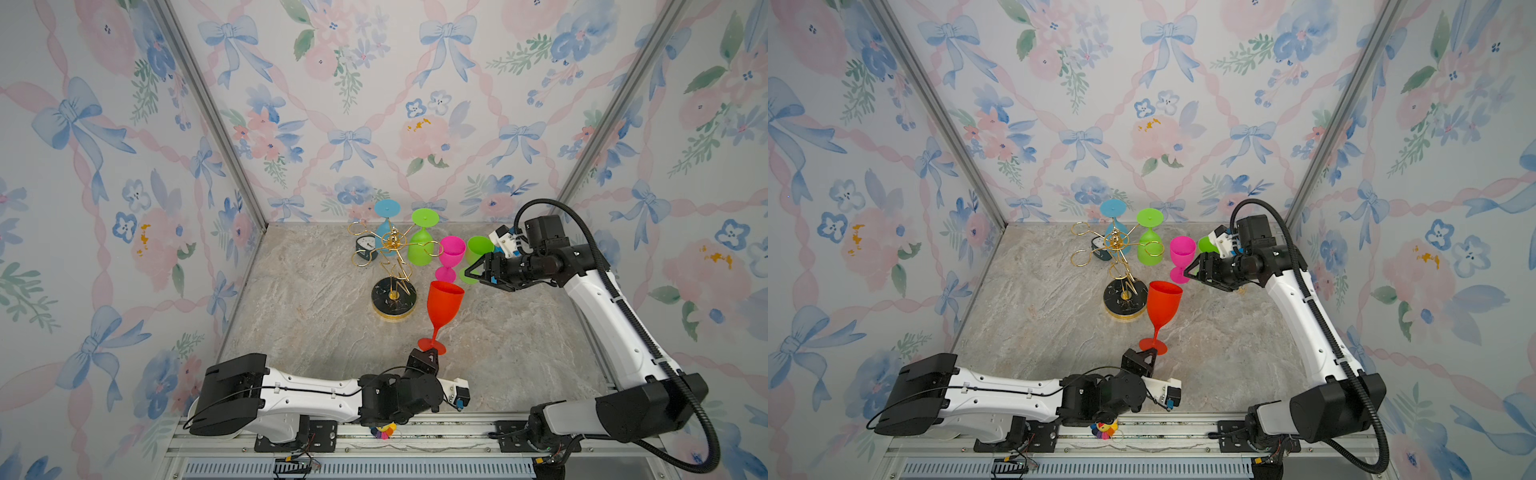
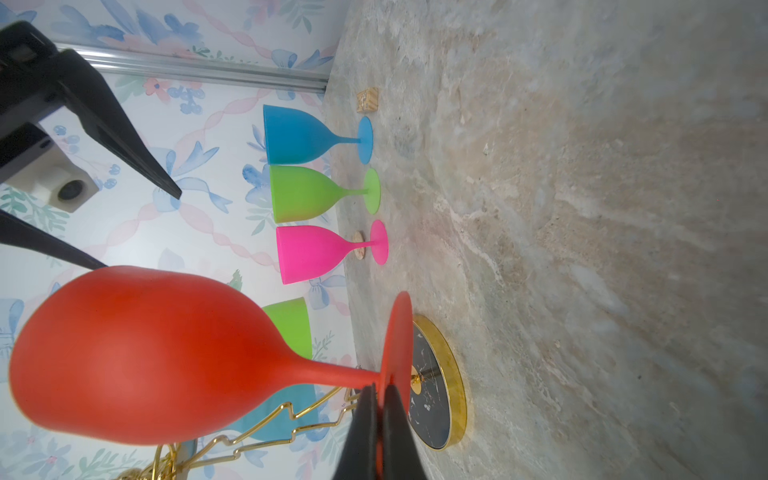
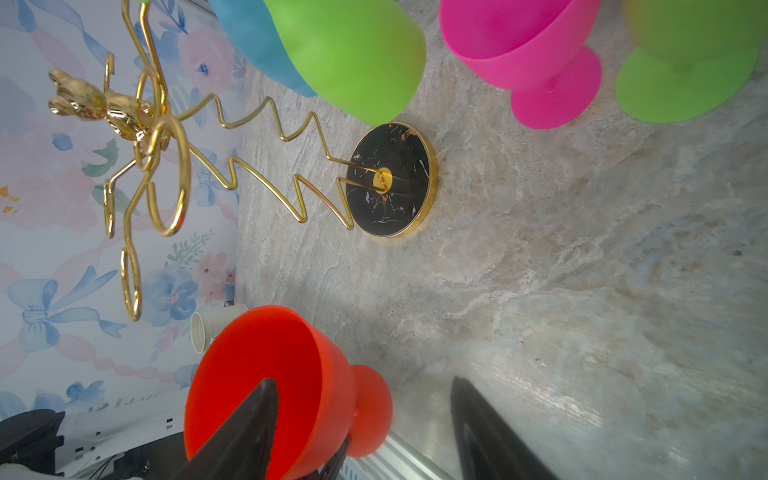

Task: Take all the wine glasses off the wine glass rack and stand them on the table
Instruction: 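Open the left gripper off the red glass base while the right carries it away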

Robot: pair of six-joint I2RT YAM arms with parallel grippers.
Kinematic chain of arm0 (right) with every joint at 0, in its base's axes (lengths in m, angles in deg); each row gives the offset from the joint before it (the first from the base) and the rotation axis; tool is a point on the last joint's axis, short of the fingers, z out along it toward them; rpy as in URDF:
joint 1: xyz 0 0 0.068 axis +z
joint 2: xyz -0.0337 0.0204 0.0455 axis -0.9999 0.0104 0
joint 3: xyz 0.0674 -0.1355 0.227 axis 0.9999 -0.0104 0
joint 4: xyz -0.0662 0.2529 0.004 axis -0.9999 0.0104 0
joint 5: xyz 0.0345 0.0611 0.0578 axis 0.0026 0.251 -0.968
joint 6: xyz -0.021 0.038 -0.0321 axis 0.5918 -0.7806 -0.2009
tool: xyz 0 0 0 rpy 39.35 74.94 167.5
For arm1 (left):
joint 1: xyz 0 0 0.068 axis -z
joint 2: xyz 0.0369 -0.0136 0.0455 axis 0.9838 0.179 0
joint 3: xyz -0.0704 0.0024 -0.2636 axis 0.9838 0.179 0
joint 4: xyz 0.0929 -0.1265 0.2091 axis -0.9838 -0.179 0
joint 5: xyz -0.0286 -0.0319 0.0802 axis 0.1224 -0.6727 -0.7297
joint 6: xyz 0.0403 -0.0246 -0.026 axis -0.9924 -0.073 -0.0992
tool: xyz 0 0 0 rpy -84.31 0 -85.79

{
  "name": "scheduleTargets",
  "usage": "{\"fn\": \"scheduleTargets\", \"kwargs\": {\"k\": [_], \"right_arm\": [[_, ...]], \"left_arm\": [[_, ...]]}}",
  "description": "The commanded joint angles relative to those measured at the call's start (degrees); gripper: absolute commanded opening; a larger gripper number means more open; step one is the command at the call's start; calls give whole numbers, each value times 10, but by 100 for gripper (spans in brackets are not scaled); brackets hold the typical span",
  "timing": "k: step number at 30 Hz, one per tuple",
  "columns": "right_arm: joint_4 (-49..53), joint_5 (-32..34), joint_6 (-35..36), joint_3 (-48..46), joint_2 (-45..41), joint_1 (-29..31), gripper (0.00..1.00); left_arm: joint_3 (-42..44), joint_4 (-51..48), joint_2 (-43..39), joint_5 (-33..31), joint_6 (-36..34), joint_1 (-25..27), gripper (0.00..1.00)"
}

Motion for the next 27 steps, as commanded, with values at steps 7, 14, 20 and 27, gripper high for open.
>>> {"fn": "scheduleTargets", "kwargs": {"k": [7,14,20,27], "right_arm": [[75,-3,34,58,48,41,57],[80,3,43,65,66,62,49],[90,5,52,64,72,69,35],[98,5,58,63,75,74,24]], "left_arm": [[29,74,6,-43,-73,3,0],[40,82,14,-56,-95,3,0],[40,86,19,-60,-104,3,0],[46,97,21,-69,-124,3,0]]}}
